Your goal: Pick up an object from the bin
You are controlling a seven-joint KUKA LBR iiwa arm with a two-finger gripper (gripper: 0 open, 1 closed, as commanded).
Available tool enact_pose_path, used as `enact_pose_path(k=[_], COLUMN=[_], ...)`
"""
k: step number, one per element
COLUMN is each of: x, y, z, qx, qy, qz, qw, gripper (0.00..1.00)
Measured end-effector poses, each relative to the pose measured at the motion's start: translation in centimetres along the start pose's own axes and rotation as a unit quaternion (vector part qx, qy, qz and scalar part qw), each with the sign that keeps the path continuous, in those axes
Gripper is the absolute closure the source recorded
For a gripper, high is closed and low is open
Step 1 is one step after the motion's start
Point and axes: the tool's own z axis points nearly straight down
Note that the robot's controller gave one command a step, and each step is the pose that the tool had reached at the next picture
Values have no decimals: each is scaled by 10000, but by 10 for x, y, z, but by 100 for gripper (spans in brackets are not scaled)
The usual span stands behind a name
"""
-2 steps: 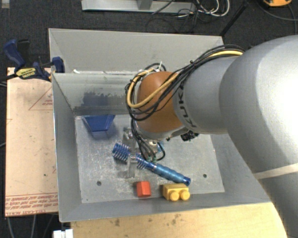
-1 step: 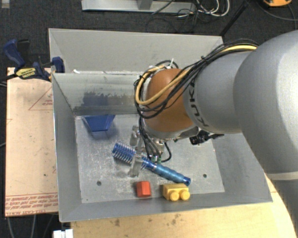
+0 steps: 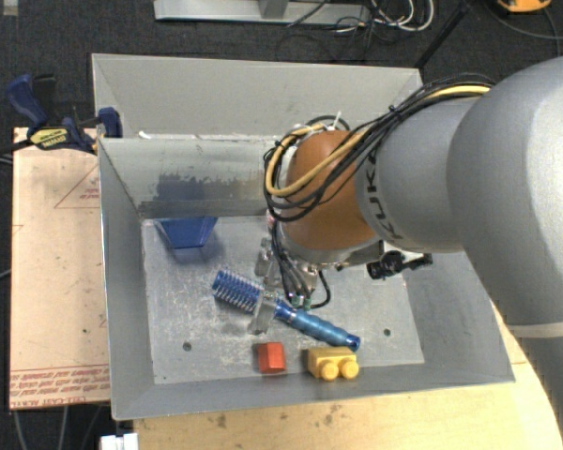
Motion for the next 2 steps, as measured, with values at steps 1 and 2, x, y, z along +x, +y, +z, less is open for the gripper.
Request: enact_pose_path(k=[1, 2], x=[-7, -7], y=[8, 8], z=[33, 33], qx=[-2, -9], qy=[4, 0], qz=[395, 397], qw=[9992, 9992], gripper=[0, 0])
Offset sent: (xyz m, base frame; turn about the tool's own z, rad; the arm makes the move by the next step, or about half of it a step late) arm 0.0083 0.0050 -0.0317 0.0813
